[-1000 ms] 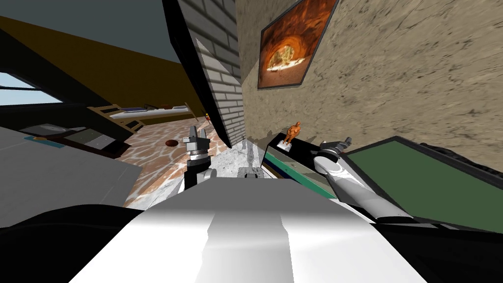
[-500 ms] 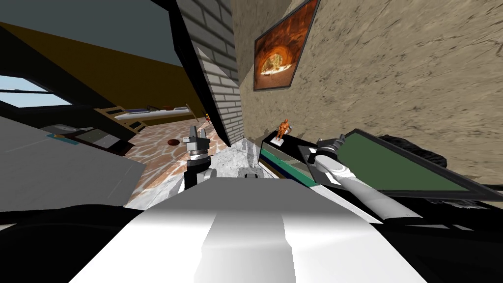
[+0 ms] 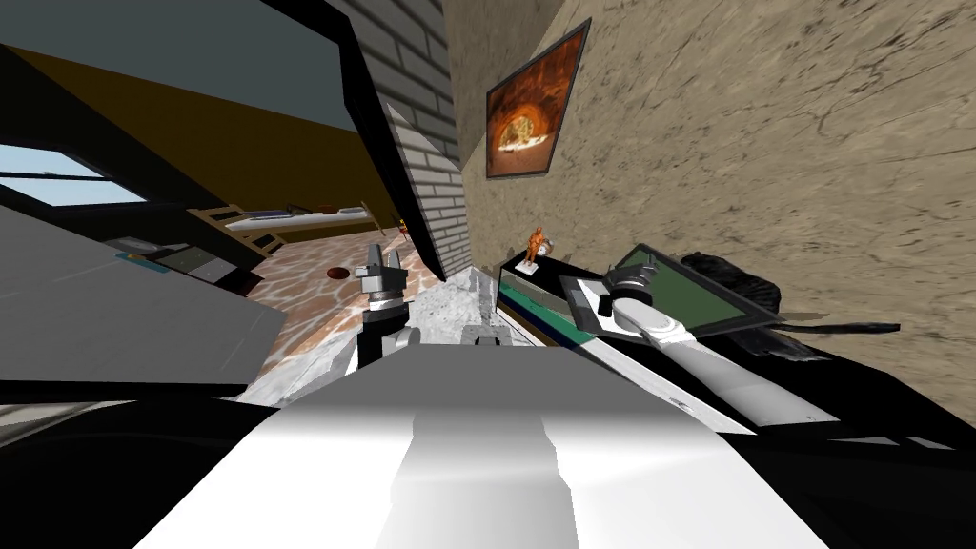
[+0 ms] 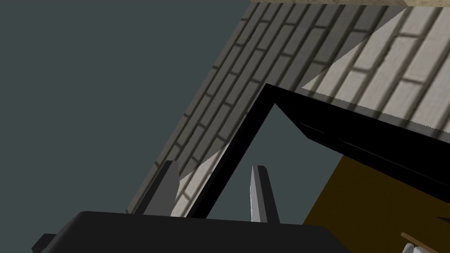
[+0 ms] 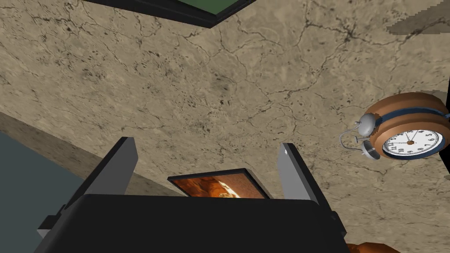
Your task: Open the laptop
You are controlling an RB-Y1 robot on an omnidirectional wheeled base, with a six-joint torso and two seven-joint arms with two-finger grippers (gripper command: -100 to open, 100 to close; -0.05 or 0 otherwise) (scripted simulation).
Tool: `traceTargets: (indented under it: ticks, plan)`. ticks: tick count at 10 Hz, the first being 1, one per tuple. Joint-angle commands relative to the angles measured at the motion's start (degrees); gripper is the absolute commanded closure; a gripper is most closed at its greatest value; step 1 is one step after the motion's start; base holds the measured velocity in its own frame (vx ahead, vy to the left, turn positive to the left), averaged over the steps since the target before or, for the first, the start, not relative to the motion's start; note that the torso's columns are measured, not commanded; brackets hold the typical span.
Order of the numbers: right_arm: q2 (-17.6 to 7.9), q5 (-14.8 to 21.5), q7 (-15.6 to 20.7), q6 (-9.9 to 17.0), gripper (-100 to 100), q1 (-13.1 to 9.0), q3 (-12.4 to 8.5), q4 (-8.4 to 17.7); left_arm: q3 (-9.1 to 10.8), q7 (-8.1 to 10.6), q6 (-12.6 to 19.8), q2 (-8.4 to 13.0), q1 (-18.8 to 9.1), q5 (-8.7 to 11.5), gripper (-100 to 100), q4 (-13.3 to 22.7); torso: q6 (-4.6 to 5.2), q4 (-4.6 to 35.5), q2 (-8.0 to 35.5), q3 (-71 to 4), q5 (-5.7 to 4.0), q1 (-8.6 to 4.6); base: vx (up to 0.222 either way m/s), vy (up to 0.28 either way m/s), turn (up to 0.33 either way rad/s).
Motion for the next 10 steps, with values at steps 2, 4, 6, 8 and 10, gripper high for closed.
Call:
traceTargets:
  ticks: [2, 4, 6, 8, 10]
  plan:
    - [-2.4, -1.2, -1.5, -3.7, -100, 0.4, 0.5, -2.4, 0.0, 0.0, 0.0, 0.0, 0.0, 0.0, 0, 0.0, 0.0, 0.0, 0.1, 0.1, 0.04, 0.13, -0.189, -0.121, -0.008]
    - [-3.6, -1.7, -2.2, -5.4, -100, 0.6, 0.8, -3.6, 0.0, 0.0, 0.0, 0.0, 0.0, 0.0, 0, 0.0, 0.0, 0.1, 0.1, 0.1, 0.03, 0.07, -0.195, -0.139, -0.009]
    - [-5.1, -2.3, -3.0, -7.5, -100, 0.7, 1.2, -5.0, 0.0, 0.0, 0.0, 0.0, 0.0, 0.0, 0, 0.0, 0.0, 0.0, 0.1, 0.1, 0.02, 0.1, -0.219, -0.123, -0.008]
    - [-6.6, -3.1, -4.0, -9.9, -100, 0.9, 1.6, -6.5, -0.01, 0.0, 0.0, 0.0, 0.0, 0.0, 0, 0.0, 0.06, 0.0, 0.0, 0.0, 0.09, 0.2, -0.163, -0.111, -0.004]
    - [-7.7, -3.7, -4.7, -11.6, -100, 1.0, 1.9, -7.5, 0.0, 0.0, 0.0, 0.0, 0.0, 0.0, 0, 0.0, 0.15, 0.1, 0.3, 0.2, 0.02, 0.01, -0.224, -0.127, 0.006]
